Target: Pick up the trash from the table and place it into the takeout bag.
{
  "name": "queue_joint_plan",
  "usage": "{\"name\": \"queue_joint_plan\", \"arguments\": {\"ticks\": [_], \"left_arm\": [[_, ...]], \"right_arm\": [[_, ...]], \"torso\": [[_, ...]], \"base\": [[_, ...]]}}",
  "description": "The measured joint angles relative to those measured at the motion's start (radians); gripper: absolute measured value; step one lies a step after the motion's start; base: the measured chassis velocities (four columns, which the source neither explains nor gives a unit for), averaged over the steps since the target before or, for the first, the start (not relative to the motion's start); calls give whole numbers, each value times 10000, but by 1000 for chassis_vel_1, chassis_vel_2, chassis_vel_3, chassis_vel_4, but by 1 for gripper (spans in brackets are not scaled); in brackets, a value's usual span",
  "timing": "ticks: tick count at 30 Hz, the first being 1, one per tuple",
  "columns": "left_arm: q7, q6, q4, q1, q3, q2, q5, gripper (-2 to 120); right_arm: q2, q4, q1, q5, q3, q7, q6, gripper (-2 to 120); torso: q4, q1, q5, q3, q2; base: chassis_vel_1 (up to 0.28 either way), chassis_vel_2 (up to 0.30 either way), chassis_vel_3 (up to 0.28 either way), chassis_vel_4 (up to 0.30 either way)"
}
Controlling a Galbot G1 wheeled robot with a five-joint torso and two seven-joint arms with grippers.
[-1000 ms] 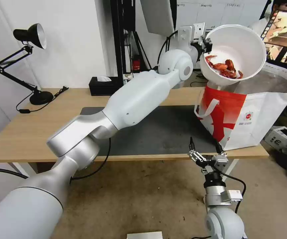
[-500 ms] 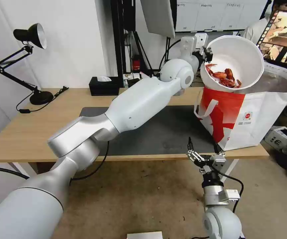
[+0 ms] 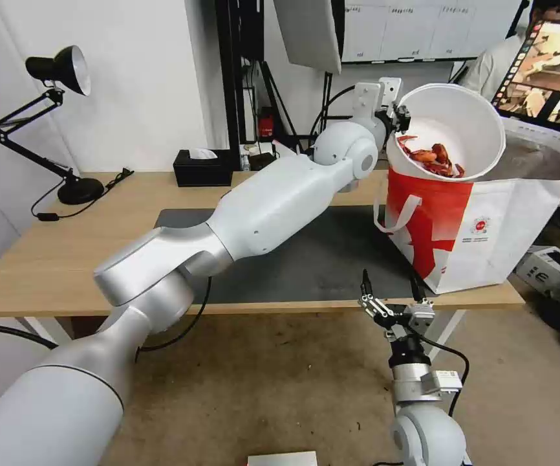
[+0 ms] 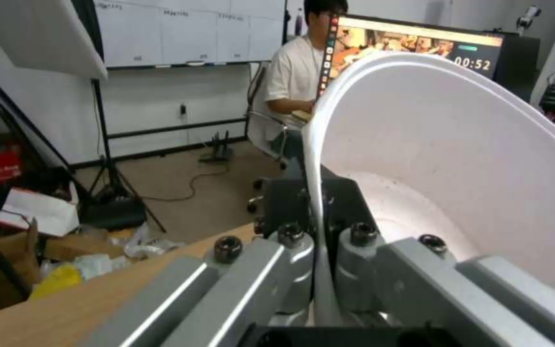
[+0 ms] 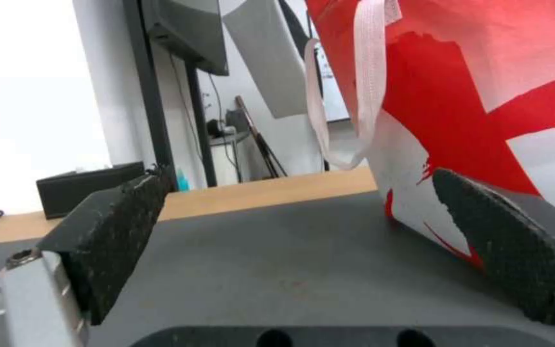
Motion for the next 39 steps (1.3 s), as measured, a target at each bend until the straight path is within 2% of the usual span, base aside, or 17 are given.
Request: {"name": "queue_joint_plan", "arguments": {"ticks": [13,14,15,17,20,21,23,26,27,30,31,33,34,37,39], "left_arm": [[116,-25,-35,120,83,3,35,0],[143,-25,-39,134,82,4,37,6],[143,-25,-39,134,82,4,37,6],[282,-26,-46,159,81,6,46,17],[346,-30,-54,160,80,7,47,24],[377,-33,-55,160,79,9,47,32],[398,-35,-55,160,79,10,47,33],[499,-75,-52,160,75,14,47,49],[499,-75,-52,160,75,14,47,49],[575,-186,-41,161,74,15,46,64],[575,-186,-41,161,74,15,46,64],[774,-397,10,161,103,16,73,74],[774,-397,10,161,103,16,73,74],[1390,-1048,170,165,184,19,296,89],[1572,-1223,204,167,195,20,363,93]], "right_arm": [[28,-87,76,-7,-7,-1,7,100],[31,-93,78,-7,-11,-1,8,100],[31,-93,78,-7,-11,-1,8,100],[46,-130,104,-17,-42,0,11,100],[55,-148,128,-22,-58,-1,12,100],[60,-166,151,-25,-66,-1,12,100],[62,-171,159,-26,-68,-1,12,100],[81,-203,207,-29,-74,-1,14,100],[81,-203,207,-29,-74,-1,14,100],[82,-226,214,-31,-76,0,14,100],[82,-226,214,-31,-76,0,14,100],[82,-242,219,-36,-85,0,14,100],[82,-242,219,-36,-85,0,14,100],[82,-246,224,-41,-93,1,15,100],[82,-246,227,-42,-92,1,14,100]], "torso": [[0,0,0,-1,0],[0,0,0,0,0],[0,0,0,0,0],[0,0,0,0,0],[0,0,0,0,1],[0,0,0,0,1],[0,0,0,0,0],[0,0,0,0,0],[0,0,0,0,0],[0,0,0,0,1],[0,0,0,0,1],[0,1,0,0,0],[0,1,0,0,0],[0,1,0,0,1],[0,0,0,0,0]], "base": [[0,0,0,0],[0,0,0,0],[0,0,0,0],[0,0,0,0],[0,0,0,0],[0,0,0,0],[0,0,0,0],[0,0,0,0],[0,0,0,0],[0,0,0,0],[0,0,0,0],[0,0,0,0],[0,0,0,0],[0,0,0,0],[0,0,0,0]]}}
